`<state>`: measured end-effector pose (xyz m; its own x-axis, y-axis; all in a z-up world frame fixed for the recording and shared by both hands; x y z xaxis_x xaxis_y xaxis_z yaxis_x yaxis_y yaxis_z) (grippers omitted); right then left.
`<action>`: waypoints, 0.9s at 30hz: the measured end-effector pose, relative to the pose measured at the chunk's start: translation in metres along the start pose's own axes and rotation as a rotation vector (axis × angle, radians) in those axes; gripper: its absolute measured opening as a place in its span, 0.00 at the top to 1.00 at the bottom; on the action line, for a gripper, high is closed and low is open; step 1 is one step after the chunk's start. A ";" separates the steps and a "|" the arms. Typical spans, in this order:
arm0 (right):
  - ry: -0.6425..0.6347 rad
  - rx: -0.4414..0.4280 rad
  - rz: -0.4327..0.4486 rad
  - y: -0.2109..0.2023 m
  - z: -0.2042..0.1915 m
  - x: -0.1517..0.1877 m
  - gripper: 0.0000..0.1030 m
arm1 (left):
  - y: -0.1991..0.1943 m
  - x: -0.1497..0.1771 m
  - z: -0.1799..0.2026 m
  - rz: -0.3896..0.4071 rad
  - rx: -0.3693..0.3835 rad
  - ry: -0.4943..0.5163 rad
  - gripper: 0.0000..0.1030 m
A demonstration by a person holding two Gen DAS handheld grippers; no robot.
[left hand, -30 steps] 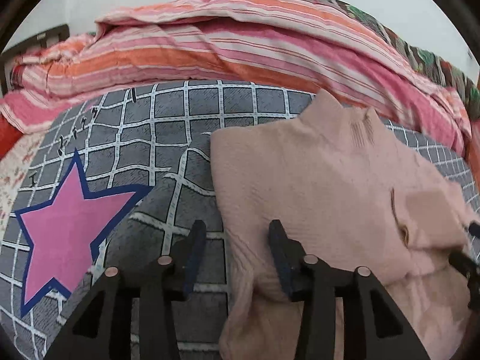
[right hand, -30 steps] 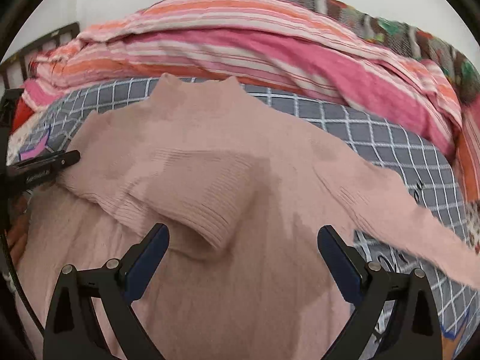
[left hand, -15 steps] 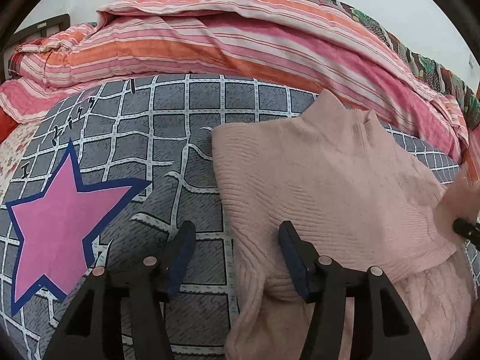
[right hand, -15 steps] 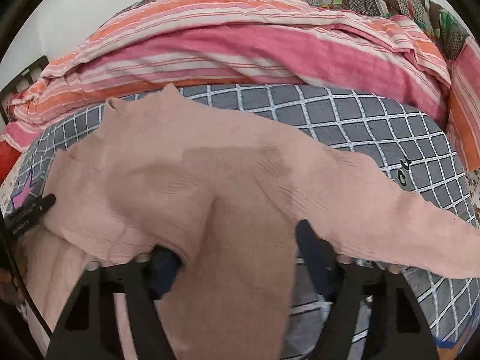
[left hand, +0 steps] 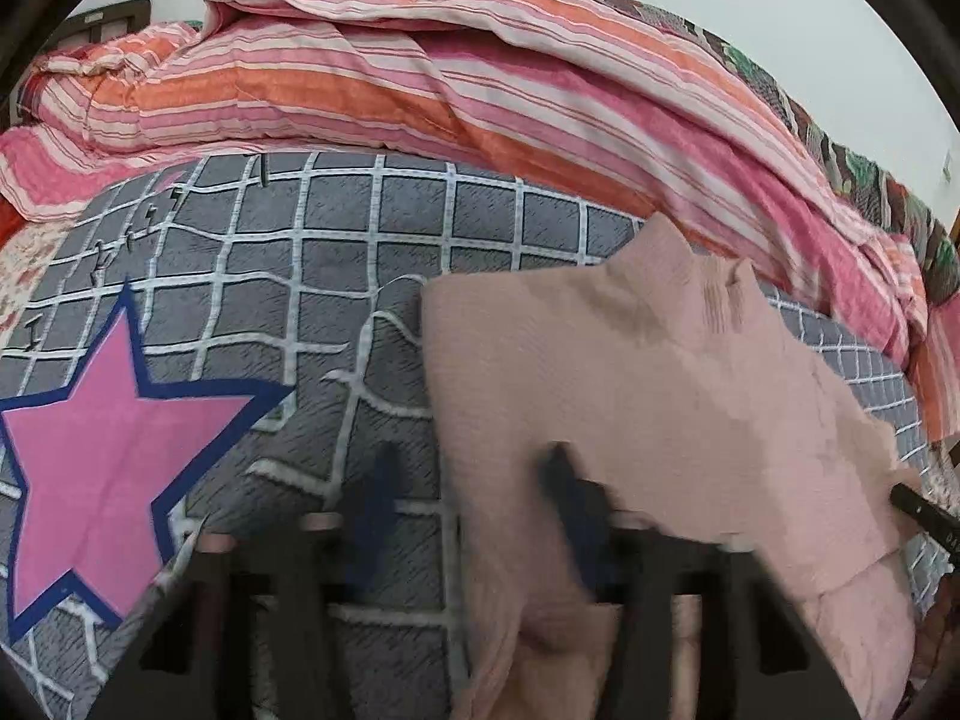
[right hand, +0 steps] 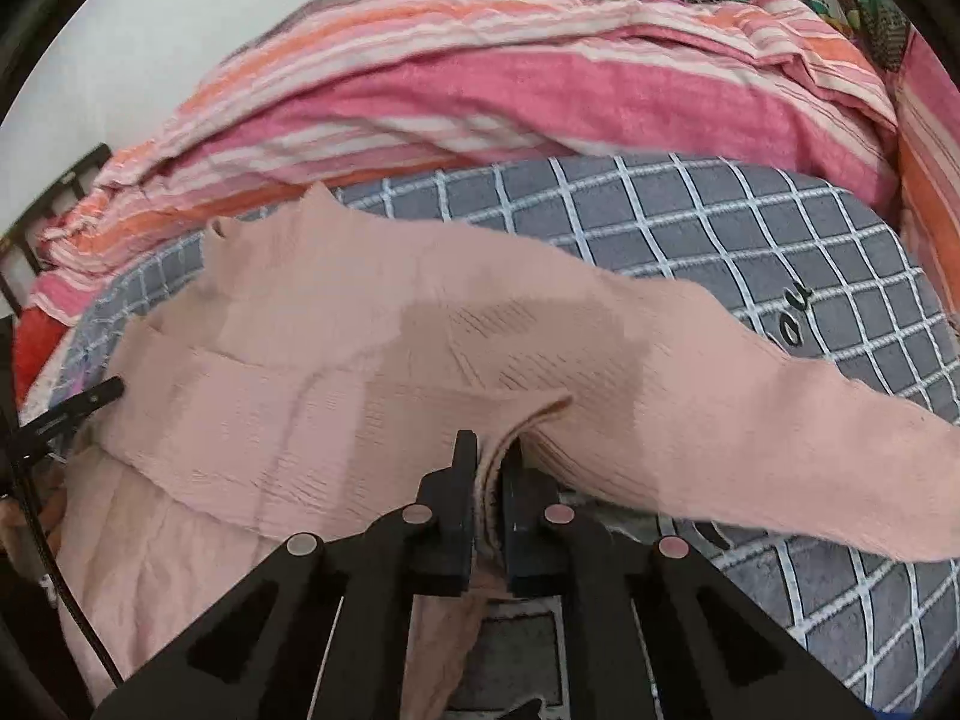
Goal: Fold small clothes
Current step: 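Grasp the side edge of the sweater body with the right tool, then fold the gripped side edge over the body with the right tool, release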
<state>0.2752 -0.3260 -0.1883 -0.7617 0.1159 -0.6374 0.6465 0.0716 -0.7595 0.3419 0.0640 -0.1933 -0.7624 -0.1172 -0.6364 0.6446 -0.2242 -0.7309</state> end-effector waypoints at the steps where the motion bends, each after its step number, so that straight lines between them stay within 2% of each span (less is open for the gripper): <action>1: -0.010 -0.002 0.007 -0.001 -0.003 -0.003 0.95 | 0.001 -0.001 0.001 -0.003 0.016 -0.006 0.83; 2: -0.022 -0.006 0.021 -0.003 -0.005 -0.007 0.95 | 0.000 -0.003 0.000 0.012 0.010 -0.013 0.90; 4: -0.033 -0.027 0.048 -0.010 -0.009 -0.014 0.95 | -0.010 -0.005 -0.005 0.064 -0.010 -0.013 0.90; 6: -0.033 -0.061 0.070 -0.014 -0.012 -0.019 0.95 | -0.016 -0.002 -0.015 0.096 -0.078 -0.025 0.91; 8: -0.055 -0.067 0.069 -0.011 -0.015 -0.020 0.95 | -0.009 0.004 -0.022 0.051 -0.072 -0.040 0.91; 12: -0.060 0.016 0.006 0.015 -0.008 -0.012 0.95 | -0.016 0.003 -0.023 0.061 -0.080 -0.038 0.91; 14: -0.009 -0.007 -0.021 0.024 0.003 -0.012 0.95 | -0.015 0.007 -0.023 0.047 -0.088 -0.032 0.91; 16: 0.036 -0.037 -0.012 0.023 0.011 -0.017 0.95 | -0.018 0.011 -0.024 0.046 -0.083 -0.039 0.91; 18: 0.050 -0.010 -0.012 0.025 0.015 -0.019 0.94 | -0.023 0.013 -0.026 0.053 -0.066 -0.054 0.91; 20: 0.049 0.011 -0.054 0.032 0.016 -0.017 0.90 | -0.027 0.016 -0.027 0.053 -0.050 -0.062 0.91; 22: 0.035 0.026 -0.055 0.027 0.013 -0.017 0.88 | -0.033 0.021 -0.025 0.046 -0.045 -0.049 0.91; 24: 0.005 0.065 -0.042 0.017 0.010 -0.014 0.79 | -0.038 0.027 -0.021 0.039 -0.052 -0.018 0.91; 25: -0.015 0.089 -0.031 0.009 0.009 -0.012 0.71 | -0.043 0.031 -0.017 0.038 -0.058 0.009 0.91; 27: -0.037 0.119 -0.011 -0.005 0.008 -0.005 0.59 | -0.050 0.040 -0.011 0.028 -0.046 0.031 0.86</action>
<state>0.2749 -0.3345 -0.1821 -0.7714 0.0791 -0.6314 0.6299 -0.0455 -0.7753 0.2796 0.0811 -0.1848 -0.7422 -0.0931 -0.6636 0.6683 -0.1762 -0.7227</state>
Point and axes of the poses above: each gripper's, at about its wrist camera, not at the fingertips, and y roughly the way its jaws point, z to its right, x to its underside, the point moved 3 cm from there along y, roughly the way its jaws point, and after that the axes turned 1 degree about -z, right-handed, at the moved point
